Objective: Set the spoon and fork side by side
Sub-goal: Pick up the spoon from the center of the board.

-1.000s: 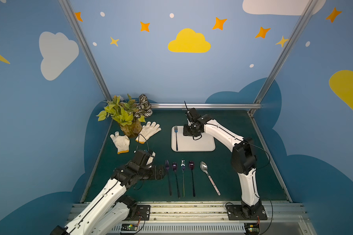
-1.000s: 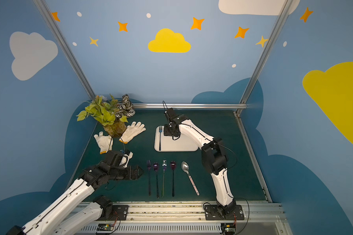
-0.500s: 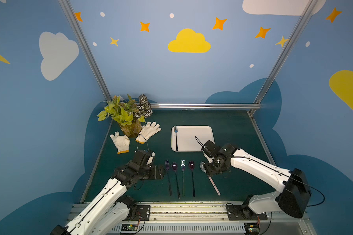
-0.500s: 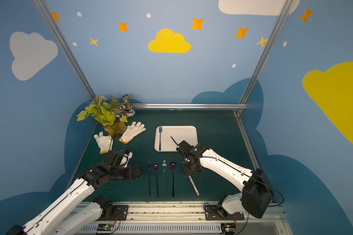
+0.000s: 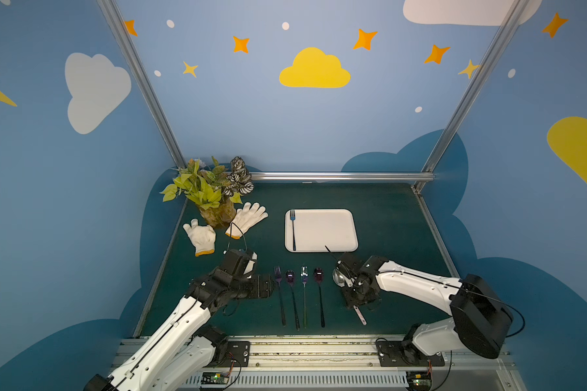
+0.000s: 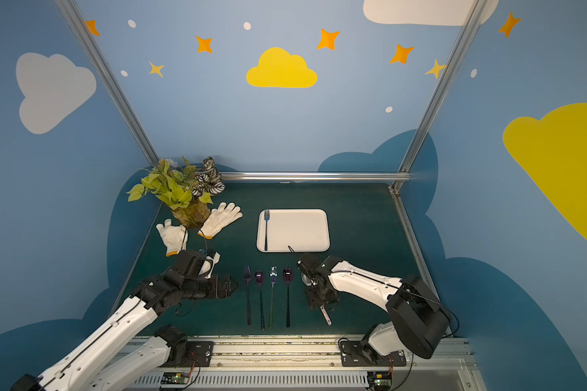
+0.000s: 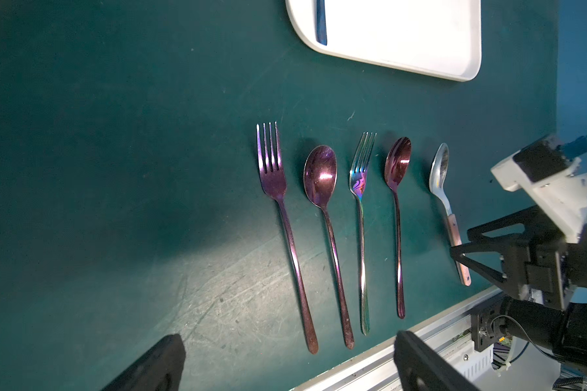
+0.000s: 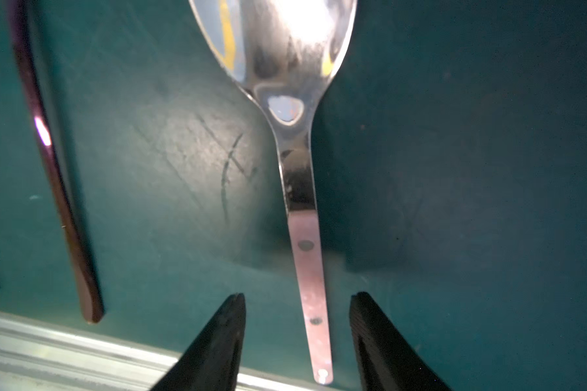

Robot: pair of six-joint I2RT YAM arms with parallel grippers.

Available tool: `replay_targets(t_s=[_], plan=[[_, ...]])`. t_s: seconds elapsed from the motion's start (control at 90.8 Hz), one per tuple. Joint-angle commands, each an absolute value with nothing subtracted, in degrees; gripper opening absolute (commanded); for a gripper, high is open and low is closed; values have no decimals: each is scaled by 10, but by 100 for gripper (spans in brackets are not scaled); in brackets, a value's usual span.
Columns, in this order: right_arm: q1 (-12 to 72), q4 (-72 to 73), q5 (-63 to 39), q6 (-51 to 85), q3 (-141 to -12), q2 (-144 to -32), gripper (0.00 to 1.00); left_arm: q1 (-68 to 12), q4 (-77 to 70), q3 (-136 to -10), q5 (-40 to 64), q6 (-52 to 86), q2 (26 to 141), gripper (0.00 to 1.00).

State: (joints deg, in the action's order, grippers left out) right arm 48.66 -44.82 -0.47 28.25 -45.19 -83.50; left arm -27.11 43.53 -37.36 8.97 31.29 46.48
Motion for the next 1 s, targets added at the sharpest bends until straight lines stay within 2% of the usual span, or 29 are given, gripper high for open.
replay_targets(t_s=[0.0, 0.099, 0.319, 0.485, 0.771, 0.881, 0.991], plan=[[482, -408, -14, 278, -447, -856, 52, -270, 441, -373, 87, 313, 457, 100], [478, -397, -17, 274, -447, -869, 48, -270, 441, -373, 88, 312, 458, 100], [474, -399, -6, 280, -445, -880, 31, -270, 440, -374, 90, 311, 456, 100], [476, -415, 7, 300, -457, -851, 11, -270, 440, -375, 90, 310, 454, 100], [478, -467, 55, 367, -585, -786, 6, -270, 439, -375, 88, 308, 453, 100], [474, -467, 68, 405, -663, -822, 6, -271, 440, -375, 88, 308, 451, 100], [466, -467, 66, 421, -759, -903, 4, -270, 439, -375, 88, 308, 450, 100]])
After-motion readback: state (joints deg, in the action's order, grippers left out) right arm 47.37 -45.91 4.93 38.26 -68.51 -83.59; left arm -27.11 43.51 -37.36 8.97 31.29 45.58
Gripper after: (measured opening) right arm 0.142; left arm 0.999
